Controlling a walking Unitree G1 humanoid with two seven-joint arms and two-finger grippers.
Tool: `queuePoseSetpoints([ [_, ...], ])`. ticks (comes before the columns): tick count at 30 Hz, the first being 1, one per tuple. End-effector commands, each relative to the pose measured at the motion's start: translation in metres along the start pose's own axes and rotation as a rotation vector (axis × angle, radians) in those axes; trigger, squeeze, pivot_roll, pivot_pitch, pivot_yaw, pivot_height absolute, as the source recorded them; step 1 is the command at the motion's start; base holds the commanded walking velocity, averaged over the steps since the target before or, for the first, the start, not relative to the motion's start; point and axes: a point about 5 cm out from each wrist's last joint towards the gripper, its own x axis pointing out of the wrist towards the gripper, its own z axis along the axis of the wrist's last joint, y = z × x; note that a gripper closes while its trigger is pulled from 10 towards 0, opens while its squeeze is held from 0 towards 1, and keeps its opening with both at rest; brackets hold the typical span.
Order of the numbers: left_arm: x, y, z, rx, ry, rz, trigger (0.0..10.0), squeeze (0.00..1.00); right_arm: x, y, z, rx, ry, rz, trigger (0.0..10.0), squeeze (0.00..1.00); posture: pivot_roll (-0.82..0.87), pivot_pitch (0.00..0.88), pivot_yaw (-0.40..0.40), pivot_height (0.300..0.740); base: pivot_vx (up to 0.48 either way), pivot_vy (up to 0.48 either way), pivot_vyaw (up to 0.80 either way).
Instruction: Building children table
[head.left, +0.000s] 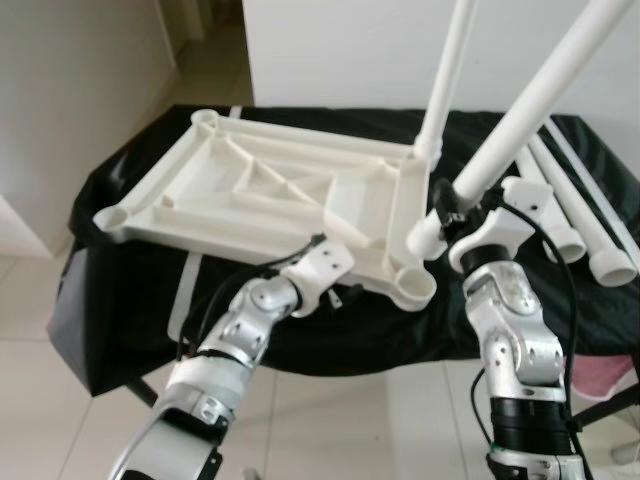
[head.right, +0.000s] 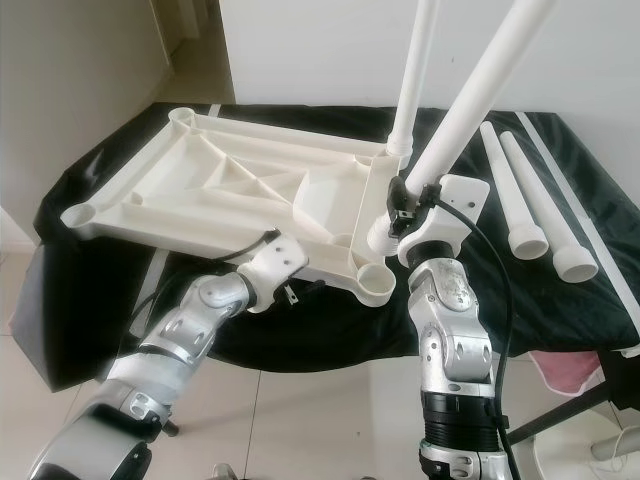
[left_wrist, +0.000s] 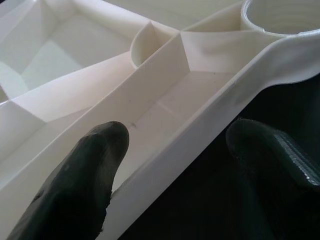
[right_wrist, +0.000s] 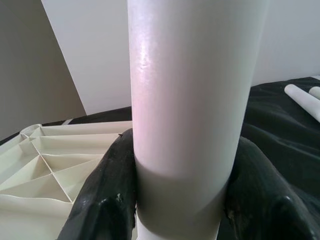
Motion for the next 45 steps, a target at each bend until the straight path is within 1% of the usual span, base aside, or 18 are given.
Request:
queuePoseSetpoints([
  [1,0.002,0.005,-0.006,0.003,0.049,0.148,10.0,0.00,0.001,0.000,0.003,-0.001,-0.007,-0.006,10.0,0.00,-0.09,0.030,-0.029,0.740,0.000,0.000,0.00],
  [5,0.009,0.002,-0.002,-0.004,0.053,0.154,10.0,0.00,0.001,0.000,0.002,-0.001,-0.006,-0.011,10.0,0.00,-0.09,0.039,-0.026,0.740,0.000,0.000,0.00],
  [7,0.009,0.002,-0.002,-0.004,0.053,0.154,10.0,0.00,0.001,0.000,0.002,-0.001,-0.006,-0.011,10.0,0.00,-0.09,0.039,-0.026,0.740,0.000,0.000,0.00],
  [10,0.017,-0.004,0.006,0.006,0.051,0.151,10.0,0.00,0.001,0.000,0.003,-0.003,-0.007,-0.016,10.0,0.00,-0.09,0.044,-0.026,0.740,0.000,0.000,0.00],
  [14,0.024,-0.013,0.018,-0.015,0.015,0.127,10.0,0.00,0.002,-0.001,0.003,-0.005,-0.008,-0.019,10.0,0.00,-0.09,0.048,-0.026,0.740,0.000,0.000,0.00],
  [15,0.024,-0.013,0.018,-0.015,0.015,0.127,10.0,0.00,0.002,-0.001,0.003,-0.005,-0.008,-0.019,10.0,0.00,-0.09,0.048,-0.026,0.740,0.000,0.000,0.00],
  [17,0.029,-0.019,0.026,-0.014,-0.006,0.107,10.0,0.00,0.002,-0.002,0.004,-0.006,-0.009,-0.023,10.0,0.00,-0.09,0.049,-0.026,0.740,0.000,0.000,0.00],
  [23,0.038,-0.030,0.039,-0.006,-0.026,0.079,10.0,0.00,0.003,-0.002,0.004,-0.003,-0.010,-0.027,10.0,0.00,-0.09,0.051,-0.023,0.740,0.000,0.000,0.00],
  [28,0.042,-0.035,0.045,-0.001,-0.040,0.072,10.0,0.00,0.003,-0.001,0.004,-0.002,-0.009,-0.027,10.0,0.00,-0.09,0.049,-0.022,0.740,0.000,0.000,0.00],
  [32,0.046,-0.039,0.058,0.011,-0.082,0.070,10.0,0.00,0.003,0.000,0.002,-0.018,-0.007,-0.012,10.0,0.00,-0.09,0.050,-0.020,0.740,0.000,0.000,0.00],
  [34,0.046,-0.038,0.066,-0.016,-0.128,0.082,10.0,0.00,0.001,0.002,0.000,-0.051,-0.005,0.010,10.0,0.00,-0.08,0.049,-0.019,0.740,0.000,0.000,0.00],
  [36,0.044,-0.037,0.072,-0.089,-0.170,0.073,10.0,0.00,-0.002,0.004,-0.002,-0.090,-0.003,0.033,10.0,0.00,-0.09,0.048,-0.018,0.740,0.000,0.000,0.00],
  [37,0.042,-0.035,0.075,-0.105,-0.203,0.065,10.0,0.00,-0.004,0.004,-0.003,-0.109,-0.002,0.047,10.0,0.00,-0.08,0.048,-0.018,0.740,0.000,0.000,0.00],
  [39,0.036,-0.033,0.080,-0.116,-0.259,0.049,10.0,0.00,-0.007,0.005,-0.005,-0.131,0.002,0.060,10.0,0.00,-0.08,0.048,-0.020,0.740,0.000,0.000,0.00],
  [40,0.036,-0.033,0.080,-0.116,-0.259,0.049,10.0,0.00,-0.007,0.005,-0.005,-0.131,0.002,0.060,10.0,0.00,-0.08,0.048,-0.020,0.740,0.000,0.000,0.00],
  [42,0.024,-0.029,0.081,-0.121,-0.332,0.022,10.0,0.00,-0.011,0.003,-0.006,-0.156,0.000,0.063,10.0,0.00,-0.08,0.052,-0.025,0.740,0.000,0.000,0.00],
  [43,0.024,-0.029,0.081,-0.121,-0.332,0.022,10.0,0.00,-0.011,0.003,-0.006,-0.156,0.000,0.063,10.0,0.00,-0.08,0.052,-0.025,0.740,0.000,0.000,0.00],
  [45,0.017,-0.027,0.080,-0.116,-0.361,0.012,10.0,0.00,-0.013,0.002,-0.006,-0.164,-0.005,0.062,10.0,0.00,-0.07,0.050,-0.027,0.740,0.000,0.000,0.00],
])
